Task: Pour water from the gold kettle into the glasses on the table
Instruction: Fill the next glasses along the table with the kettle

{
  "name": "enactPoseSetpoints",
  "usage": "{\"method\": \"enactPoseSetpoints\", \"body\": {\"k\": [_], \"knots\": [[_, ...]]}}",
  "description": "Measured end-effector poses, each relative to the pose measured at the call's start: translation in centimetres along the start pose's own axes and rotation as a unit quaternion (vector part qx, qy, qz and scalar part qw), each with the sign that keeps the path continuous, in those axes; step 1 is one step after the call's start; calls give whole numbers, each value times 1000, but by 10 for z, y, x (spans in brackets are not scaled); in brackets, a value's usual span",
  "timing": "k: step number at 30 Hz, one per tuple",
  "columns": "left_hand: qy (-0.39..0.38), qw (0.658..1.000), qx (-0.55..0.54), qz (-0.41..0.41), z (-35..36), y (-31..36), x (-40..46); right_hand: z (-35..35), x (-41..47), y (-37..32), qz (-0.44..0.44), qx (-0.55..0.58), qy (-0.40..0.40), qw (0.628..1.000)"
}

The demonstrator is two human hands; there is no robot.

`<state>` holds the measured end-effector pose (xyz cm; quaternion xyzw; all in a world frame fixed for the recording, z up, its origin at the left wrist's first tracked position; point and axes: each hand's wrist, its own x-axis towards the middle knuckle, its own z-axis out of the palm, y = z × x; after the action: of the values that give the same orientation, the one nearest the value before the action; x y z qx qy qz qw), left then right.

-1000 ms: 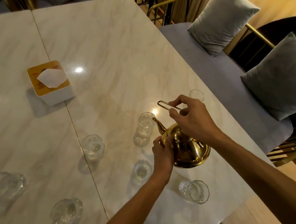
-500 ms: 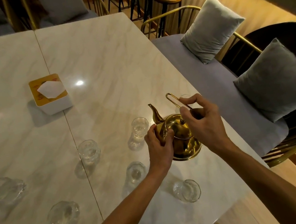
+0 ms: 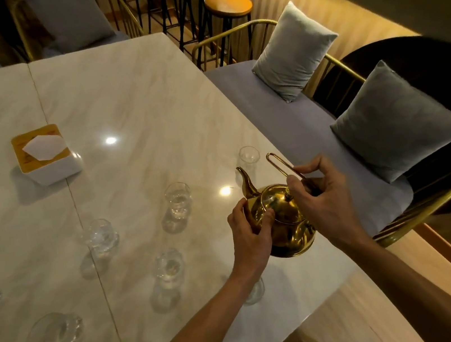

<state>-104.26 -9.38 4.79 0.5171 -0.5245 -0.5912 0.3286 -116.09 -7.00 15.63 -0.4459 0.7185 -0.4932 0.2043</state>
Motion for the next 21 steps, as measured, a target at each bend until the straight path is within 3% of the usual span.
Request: {"method": "enactPoseSetpoints", "body": {"k": [21], "knots": [[-3,996,-51,-71,87,-56,-25,-53,0,77,27,-37,-88,995]]}}
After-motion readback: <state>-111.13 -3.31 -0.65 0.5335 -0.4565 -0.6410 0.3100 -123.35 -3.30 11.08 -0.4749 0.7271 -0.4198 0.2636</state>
